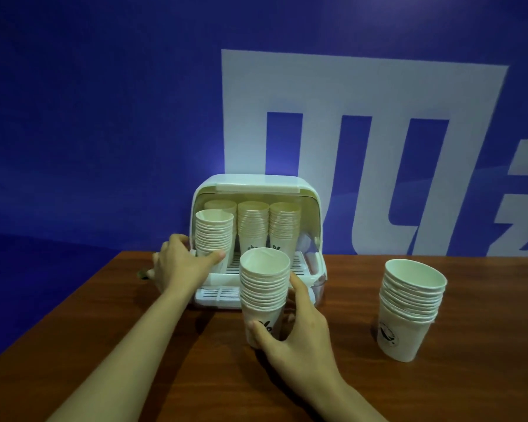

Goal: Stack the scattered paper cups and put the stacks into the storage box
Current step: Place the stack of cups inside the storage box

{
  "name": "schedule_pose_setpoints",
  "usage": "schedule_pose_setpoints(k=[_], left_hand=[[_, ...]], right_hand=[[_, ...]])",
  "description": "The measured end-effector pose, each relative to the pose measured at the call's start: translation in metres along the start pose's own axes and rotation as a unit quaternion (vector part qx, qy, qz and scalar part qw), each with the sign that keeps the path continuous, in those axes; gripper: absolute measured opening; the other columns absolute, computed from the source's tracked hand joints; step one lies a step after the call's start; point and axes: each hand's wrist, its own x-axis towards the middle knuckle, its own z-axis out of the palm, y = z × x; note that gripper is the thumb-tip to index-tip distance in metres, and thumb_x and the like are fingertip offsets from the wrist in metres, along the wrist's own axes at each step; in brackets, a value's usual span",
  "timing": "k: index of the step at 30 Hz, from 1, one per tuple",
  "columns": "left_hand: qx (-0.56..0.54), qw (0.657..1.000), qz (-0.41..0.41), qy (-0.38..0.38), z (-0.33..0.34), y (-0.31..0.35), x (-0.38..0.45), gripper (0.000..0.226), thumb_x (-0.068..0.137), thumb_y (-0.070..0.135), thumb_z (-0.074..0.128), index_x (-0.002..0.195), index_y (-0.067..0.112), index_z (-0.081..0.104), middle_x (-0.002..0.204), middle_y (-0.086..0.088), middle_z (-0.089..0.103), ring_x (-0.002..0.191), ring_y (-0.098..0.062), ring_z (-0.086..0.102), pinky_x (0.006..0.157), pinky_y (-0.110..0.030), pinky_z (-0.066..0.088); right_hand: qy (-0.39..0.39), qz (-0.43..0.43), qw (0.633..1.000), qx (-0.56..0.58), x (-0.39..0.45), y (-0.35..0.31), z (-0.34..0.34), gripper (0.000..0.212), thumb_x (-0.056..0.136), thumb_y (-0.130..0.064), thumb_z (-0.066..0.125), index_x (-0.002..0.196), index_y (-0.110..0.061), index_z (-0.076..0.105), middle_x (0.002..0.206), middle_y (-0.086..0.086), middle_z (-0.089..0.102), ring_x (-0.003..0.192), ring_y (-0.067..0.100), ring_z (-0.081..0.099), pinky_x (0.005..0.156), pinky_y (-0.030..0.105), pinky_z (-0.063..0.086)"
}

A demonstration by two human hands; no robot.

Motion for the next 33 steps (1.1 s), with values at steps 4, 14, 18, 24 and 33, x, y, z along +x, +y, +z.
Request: schedule_pose_setpoints(k=[4,14,18,24,33], left_hand=[[-0.028,0.999,-0.024,-0.027,-0.001,-0.008,0.005,0.094,0.068,0.06,0.092,0.141,0.016,0.052,0.145,-0.007,0.057,0.138,-0.033,0.049,0.111,-0.053,0.04],[-0.018,0.999,-0.006,-0.029,-0.004,-0.01,0.007,0.064,0.071,0.057,0.09,0.115,0.027,0.055,0.135,-0.002,0.054,0.132,-0.027,0.049,0.108,-0.047,0.039],[0.008,1.0,0.009,-0.019,-0.007,-0.012,0.01,0.057,0.072,0.061,0.088,0.109,0.029,0.058,0.137,0.0,0.05,0.133,-0.027,0.045,0.11,-0.047,0.037],[0.027,0.999,0.019,-0.016,-0.007,-0.012,0.014,0.051,0.069,0.066,0.089,0.093,0.026,0.068,0.132,0.002,0.055,0.13,-0.027,0.048,0.106,-0.048,0.038],[0.043,0.999,0.026,-0.009,-0.003,-0.014,0.016,0.052,0.067,0.071,0.087,0.092,0.027,0.077,0.126,0.003,0.064,0.127,-0.027,0.05,0.101,-0.049,0.038]], right_hand=[[0.063,0.004,0.998,0.013,0.015,-0.025,-0.01,0.092,0.067,-0.026,0.092,0.133,-0.058,0.037,0.112,-0.036,0.061,0.108,-0.014,0.058,0.085,0.002,0.044],[-0.008,0.142,0.986,-0.088,0.132,-0.037,0.014,0.065,0.062,-0.027,0.09,0.11,-0.022,0.047,0.102,-0.002,0.067,0.103,0.024,0.066,0.08,0.032,0.051],[-0.085,0.197,0.967,-0.138,0.148,-0.013,0.03,0.085,0.037,-0.035,0.093,0.11,-0.012,0.056,0.093,-0.002,0.069,0.088,0.019,0.068,0.073,0.034,0.059],[-0.139,0.238,0.954,-0.12,0.163,0.002,0.036,0.1,0.052,-0.021,0.099,0.131,-0.012,0.038,0.119,0.005,0.062,0.111,0.025,0.061,0.092,0.038,0.057],[-0.147,0.204,0.961,-0.117,0.158,0.009,0.042,0.055,0.058,-0.036,0.097,0.104,-0.02,0.072,0.101,-0.004,0.076,0.096,0.016,0.07,0.093,0.038,0.058]])
